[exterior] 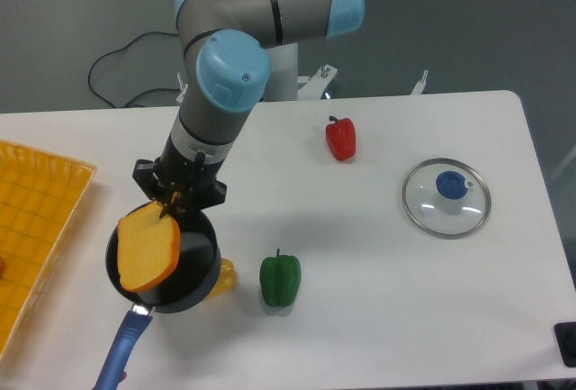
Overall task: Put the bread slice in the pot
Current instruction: 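Lower the bread slice into the saucepan and open the gripper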
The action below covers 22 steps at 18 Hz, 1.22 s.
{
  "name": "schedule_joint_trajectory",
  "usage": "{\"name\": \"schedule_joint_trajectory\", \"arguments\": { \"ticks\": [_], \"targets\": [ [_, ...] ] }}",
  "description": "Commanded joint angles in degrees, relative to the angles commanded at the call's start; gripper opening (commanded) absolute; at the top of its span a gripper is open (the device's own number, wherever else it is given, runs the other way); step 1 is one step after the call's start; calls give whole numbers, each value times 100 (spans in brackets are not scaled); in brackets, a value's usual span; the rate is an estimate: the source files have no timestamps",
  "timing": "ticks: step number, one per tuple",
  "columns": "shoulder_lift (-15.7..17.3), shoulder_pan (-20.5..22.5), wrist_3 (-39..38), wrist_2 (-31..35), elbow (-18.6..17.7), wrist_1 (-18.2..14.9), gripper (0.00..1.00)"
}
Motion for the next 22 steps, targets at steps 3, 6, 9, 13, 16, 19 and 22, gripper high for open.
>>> {"name": "schedule_joint_trajectory", "arguments": {
  "ticks": [3, 6, 9, 13, 16, 19, 22],
  "targets": [
    [0, 9, 26, 0, 44, 0, 0],
    [0, 18, 35, 0, 44, 0, 0],
    [-17, 18, 44, 0, 35, 9, 0],
    [-18, 17, 158, 0, 35, 0, 6],
    [-9, 26, 464, 9, -9, 26, 98],
    [-9, 9, 773, 280, -35, -9, 100],
    [-9, 9, 774, 299, -35, -9, 100]
  ]
}}
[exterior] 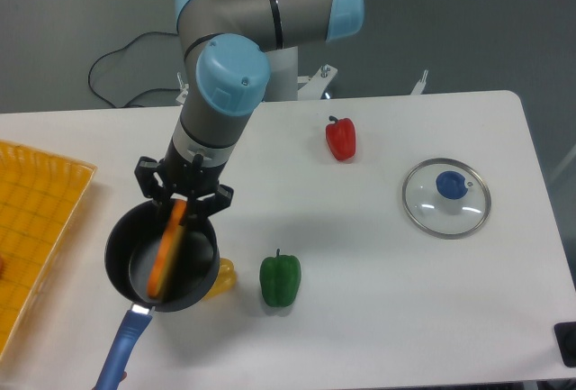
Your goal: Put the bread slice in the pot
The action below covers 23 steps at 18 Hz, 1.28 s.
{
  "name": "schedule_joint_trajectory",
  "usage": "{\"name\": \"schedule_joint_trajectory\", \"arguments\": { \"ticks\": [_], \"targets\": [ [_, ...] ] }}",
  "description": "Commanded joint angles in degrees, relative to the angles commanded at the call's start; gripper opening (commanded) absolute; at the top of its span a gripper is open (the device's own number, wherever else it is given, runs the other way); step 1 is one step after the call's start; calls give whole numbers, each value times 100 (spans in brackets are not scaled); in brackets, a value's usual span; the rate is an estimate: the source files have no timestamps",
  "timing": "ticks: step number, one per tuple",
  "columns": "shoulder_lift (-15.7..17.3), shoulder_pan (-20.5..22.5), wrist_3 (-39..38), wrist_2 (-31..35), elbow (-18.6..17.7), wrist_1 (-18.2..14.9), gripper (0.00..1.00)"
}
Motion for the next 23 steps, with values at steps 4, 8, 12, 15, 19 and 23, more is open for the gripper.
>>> {"name": "schedule_joint_trajectory", "arguments": {
  "ticks": [4, 8, 12, 15, 19, 23],
  "targets": [
    [0, 0, 0, -9, 0, -18, 100],
    [17, 26, -35, 35, 87, -26, 100],
    [0, 132, 9, 18, 307, -35, 100],
    [0, 123, 35, 79, 316, 43, 100],
    [61, 53, 2025, 737, 246, -26, 100],
    [79, 0, 2145, 800, 167, -53, 100]
  ]
}}
